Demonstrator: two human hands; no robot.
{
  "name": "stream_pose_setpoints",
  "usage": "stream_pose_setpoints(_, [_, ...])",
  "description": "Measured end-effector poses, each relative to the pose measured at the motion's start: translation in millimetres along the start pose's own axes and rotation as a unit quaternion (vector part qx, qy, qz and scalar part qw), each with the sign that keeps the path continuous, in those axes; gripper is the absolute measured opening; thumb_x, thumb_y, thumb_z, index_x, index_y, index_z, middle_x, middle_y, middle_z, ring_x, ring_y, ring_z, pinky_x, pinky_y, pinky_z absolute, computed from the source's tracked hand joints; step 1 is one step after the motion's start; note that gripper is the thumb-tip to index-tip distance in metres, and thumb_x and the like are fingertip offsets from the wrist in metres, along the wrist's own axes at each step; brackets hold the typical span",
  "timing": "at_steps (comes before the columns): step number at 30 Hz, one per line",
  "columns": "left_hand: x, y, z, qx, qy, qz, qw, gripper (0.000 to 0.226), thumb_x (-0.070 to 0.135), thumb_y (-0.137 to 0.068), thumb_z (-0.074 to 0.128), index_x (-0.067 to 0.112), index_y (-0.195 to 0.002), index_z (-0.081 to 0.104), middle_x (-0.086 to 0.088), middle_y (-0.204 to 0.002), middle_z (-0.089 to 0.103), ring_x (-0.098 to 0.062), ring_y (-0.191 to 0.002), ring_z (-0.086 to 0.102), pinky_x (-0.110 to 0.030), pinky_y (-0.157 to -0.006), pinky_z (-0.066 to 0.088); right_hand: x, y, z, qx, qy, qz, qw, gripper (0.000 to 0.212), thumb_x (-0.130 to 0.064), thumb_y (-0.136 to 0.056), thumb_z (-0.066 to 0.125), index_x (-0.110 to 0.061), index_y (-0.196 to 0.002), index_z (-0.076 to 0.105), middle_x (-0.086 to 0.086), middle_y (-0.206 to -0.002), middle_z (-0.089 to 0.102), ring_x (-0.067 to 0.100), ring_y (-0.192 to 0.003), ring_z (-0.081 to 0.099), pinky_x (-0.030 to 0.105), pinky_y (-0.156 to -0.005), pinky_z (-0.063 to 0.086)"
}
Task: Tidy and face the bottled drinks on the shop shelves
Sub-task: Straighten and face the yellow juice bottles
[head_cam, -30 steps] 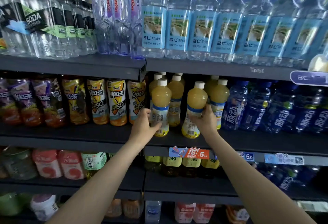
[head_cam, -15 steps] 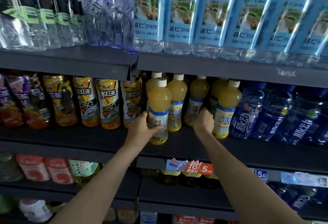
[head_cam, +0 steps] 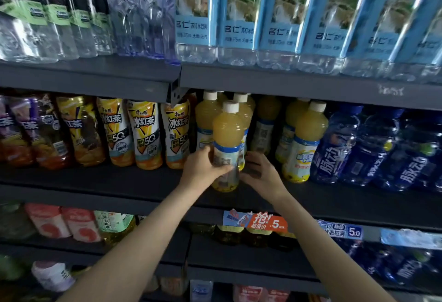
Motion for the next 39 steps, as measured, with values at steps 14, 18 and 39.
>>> stream_pose_setpoints(14, [0, -1, 25, 0.025, 0.024, -0.004, 0.999, 0.053, 0.022, -0.088, 0.063, 0.004, -0.134, 0.044, -0.012, -0.132, 0.054, -0.021, -0.122, 0.051, -0.032, -0.102, 0.042, 8, 3, -42, 0.218, 0.196, 0.041, 0.955, 0.039, -0.027, -0.087, 0.066, -0.001, -0.110, 0.049, 0.015, -0.107, 0.064, 0.031, -0.098, 0.061, 0.033, -0.069, 0.044])
stream_pose_setpoints(18, [5, -18, 31, 0.017, 0.038, -0.012, 0.999, 0.059, 0.023, -0.087, 0.064, 0.002, -0.137, 0.039, -0.014, -0.138, 0.048, -0.023, -0.129, 0.044, -0.035, -0.106, 0.037, 6, -14, -44, 0.221, 0.226, 0.091, 0.944, 0.040, -0.028, -0.091, 0.061, 0.000, -0.115, 0.045, 0.019, -0.116, 0.061, 0.035, -0.109, 0.057, 0.039, -0.079, 0.045])
stream_pose_setpoints(39, [-1, -6, 42, -0.022, 0.060, -0.033, 0.997, 0.050, 0.029, -0.078, 0.074, 0.008, -0.117, 0.051, -0.003, -0.111, 0.061, -0.019, -0.104, 0.057, -0.026, -0.080, 0.043, -3, -21, -50, 0.167, 0.258, 0.131, 0.942, 0.031, -0.014, -0.095, 0.052, 0.001, -0.122, 0.049, 0.020, -0.120, 0.059, 0.037, -0.110, 0.056, 0.036, -0.078, 0.044])
Point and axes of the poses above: each hand's wrist, its own y-axis away from the middle knuckle, its own z-axis out of the palm, x = y × z, the point moved 6 cm from there along -y, towards the middle knuckle
